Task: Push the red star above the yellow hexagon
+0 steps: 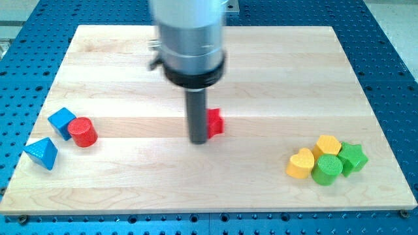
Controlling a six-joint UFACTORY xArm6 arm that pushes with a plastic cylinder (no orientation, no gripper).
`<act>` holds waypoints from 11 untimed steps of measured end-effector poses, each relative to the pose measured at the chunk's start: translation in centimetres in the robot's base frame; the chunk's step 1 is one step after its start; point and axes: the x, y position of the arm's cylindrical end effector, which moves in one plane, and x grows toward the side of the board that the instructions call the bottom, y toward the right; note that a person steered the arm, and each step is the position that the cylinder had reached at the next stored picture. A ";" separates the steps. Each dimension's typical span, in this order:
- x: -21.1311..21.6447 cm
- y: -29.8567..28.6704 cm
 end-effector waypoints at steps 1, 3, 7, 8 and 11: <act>0.1 -0.7; -8.0 11.4; -11.5 13.2; -11.1 14.9; 1.2 -3.1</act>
